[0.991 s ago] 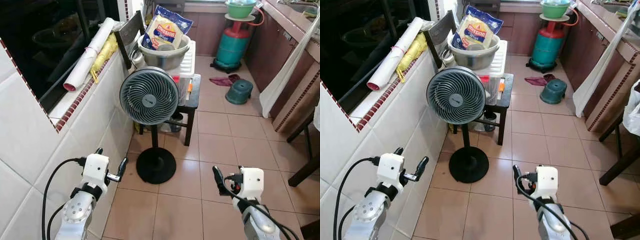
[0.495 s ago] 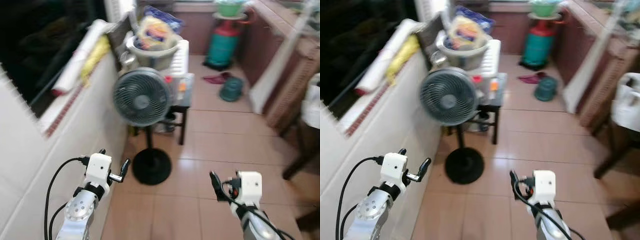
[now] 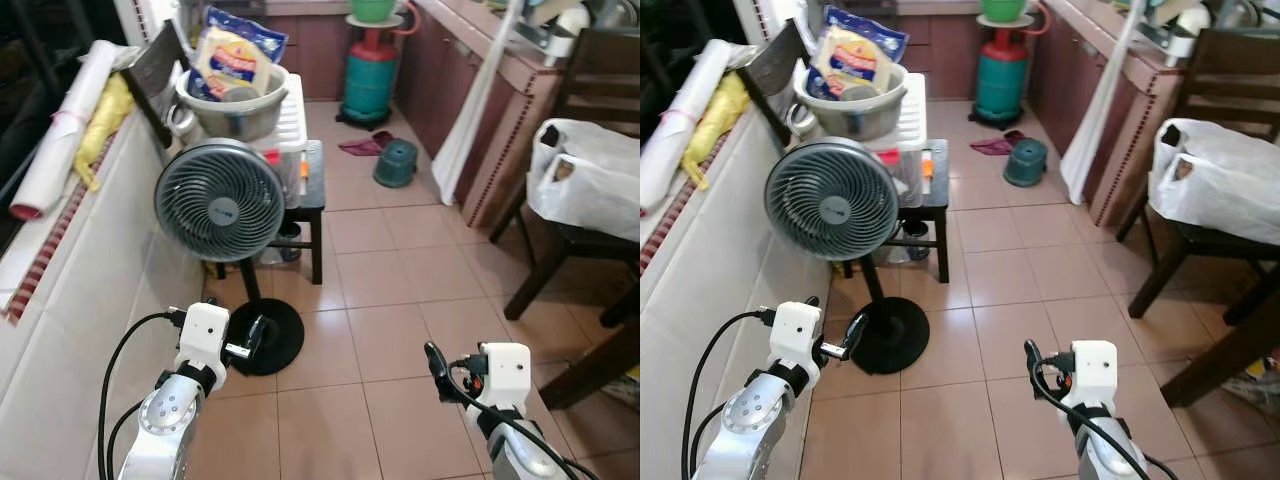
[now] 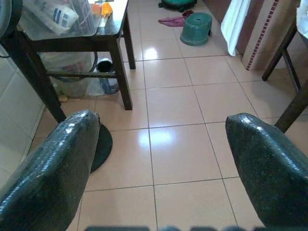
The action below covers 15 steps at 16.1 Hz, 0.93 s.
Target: Setting the table
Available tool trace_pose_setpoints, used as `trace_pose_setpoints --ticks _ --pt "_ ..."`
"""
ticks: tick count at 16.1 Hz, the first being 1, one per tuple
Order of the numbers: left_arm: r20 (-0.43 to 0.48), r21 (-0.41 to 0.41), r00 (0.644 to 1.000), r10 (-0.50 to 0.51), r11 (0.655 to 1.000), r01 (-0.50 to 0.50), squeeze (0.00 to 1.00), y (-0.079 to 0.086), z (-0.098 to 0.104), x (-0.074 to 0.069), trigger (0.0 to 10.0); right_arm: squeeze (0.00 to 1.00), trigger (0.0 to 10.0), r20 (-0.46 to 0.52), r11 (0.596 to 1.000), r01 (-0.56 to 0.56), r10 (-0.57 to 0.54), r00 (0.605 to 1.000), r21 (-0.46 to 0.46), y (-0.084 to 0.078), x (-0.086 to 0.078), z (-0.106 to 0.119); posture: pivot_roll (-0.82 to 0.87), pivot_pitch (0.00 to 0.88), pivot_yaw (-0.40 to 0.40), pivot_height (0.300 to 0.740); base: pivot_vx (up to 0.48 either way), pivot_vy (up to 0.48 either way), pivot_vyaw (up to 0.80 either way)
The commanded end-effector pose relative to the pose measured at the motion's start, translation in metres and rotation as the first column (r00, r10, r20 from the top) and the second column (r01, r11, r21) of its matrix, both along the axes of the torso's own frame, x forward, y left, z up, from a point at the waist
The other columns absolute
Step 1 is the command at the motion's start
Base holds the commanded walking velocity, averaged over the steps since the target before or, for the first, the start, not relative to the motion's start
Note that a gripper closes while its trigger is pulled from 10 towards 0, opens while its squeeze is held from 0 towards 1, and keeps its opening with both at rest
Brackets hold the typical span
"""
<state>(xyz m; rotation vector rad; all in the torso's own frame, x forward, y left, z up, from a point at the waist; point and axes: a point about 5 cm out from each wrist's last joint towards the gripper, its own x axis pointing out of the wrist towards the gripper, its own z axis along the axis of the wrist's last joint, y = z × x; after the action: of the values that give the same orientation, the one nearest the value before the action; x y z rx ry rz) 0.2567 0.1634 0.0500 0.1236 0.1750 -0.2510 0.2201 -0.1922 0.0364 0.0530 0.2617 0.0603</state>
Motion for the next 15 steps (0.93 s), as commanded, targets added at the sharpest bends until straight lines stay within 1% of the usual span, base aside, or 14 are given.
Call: trace_pose_setpoints --ticks 1,2,3,6,7,9,12,13,14,15 --pt "-0.011 -0.003 1.000 0.022 1.000 -0.022 0.00 0.000 0.000 0.003 10.0 0.00 10.0 0.003 1.000 0.011 -0.011 1.000 0.003 0.000 -0.001 0.002 -0.06 0.000 0.022 0.740 0.000 0.000 -0.79" --pt "-0.012 0.003 1.000 0.025 1.000 -0.025 0.00 0.000 0.000 0.004 10.0 0.00 10.0 0.003 1.000 0.012 -0.012 1.000 0.008 0.000 -0.001 0.003 -0.06 0.000 0.021 0.740 0.000 0.000 -0.79" --pt "-0.028 -0.023 0.999 0.042 0.999 -0.043 0.00 0.001 0.000 0.004 10.0 0.00 10.0 0.002 1.000 0.015 -0.015 1.000 0.016 0.000 -0.001 0.004 -0.07 0.000 0.020 0.740 0.000 0.000 -0.79" --pt "-0.026 -0.025 0.998 0.049 0.998 -0.050 0.00 0.000 0.000 0.003 10.0 0.00 10.0 -0.001 1.000 0.023 -0.023 1.000 0.018 -0.002 -0.002 0.004 -0.07 0.000 0.021 0.740 0.000 0.000 -0.53" --pt "-0.004 -0.010 0.998 0.055 0.998 -0.055 0.00 0.001 0.002 0.004 10.0 0.00 10.0 0.000 0.999 0.023 -0.023 1.000 0.026 -0.001 -0.002 0.005 -0.07 0.000 0.018 0.740 0.000 0.000 0.00" --pt "0.003 -0.025 0.997 0.072 0.997 -0.072 0.00 0.002 0.005 0.006 10.0 0.00 10.0 -0.011 0.998 0.039 -0.038 0.999 0.056 0.001 -0.003 0.005 -0.07 0.000 0.016 0.740 0.000 0.000 0.00" --pt "-0.009 -0.053 0.994 0.113 0.992 -0.114 0.00 0.005 0.005 0.007 10.0 0.00 10.0 -0.053 0.997 0.056 -0.053 0.997 0.062 0.002 -0.004 0.002 -0.07 0.000 0.015 0.740 0.000 0.000 0.00" --pt "-0.010 -0.058 0.993 0.115 0.992 -0.116 0.00 0.005 0.005 0.007 10.0 0.00 10.0 -0.054 0.998 0.049 -0.046 0.997 0.050 0.002 -0.004 0.002 -0.07 0.000 0.015 0.740 0.000 0.000 0.00" --pt "-0.004 -0.053 0.993 0.117 0.992 -0.117 0.00 0.004 0.006 0.008 10.0 0.00 10.0 -0.032 0.999 0.034 -0.034 0.999 0.009 0.003 -0.003 0.005 -0.07 0.000 0.015 0.740 0.000 0.000 0.00" --pt "-0.004 -0.058 0.993 0.121 0.991 -0.121 0.00 0.004 0.006 0.008 10.0 0.00 10.0 -0.017 0.995 0.026 -0.025 1.000 0.092 0.009 -0.001 0.008 -0.07 0.000 0.017 0.740 0.000 0.000 0.00"
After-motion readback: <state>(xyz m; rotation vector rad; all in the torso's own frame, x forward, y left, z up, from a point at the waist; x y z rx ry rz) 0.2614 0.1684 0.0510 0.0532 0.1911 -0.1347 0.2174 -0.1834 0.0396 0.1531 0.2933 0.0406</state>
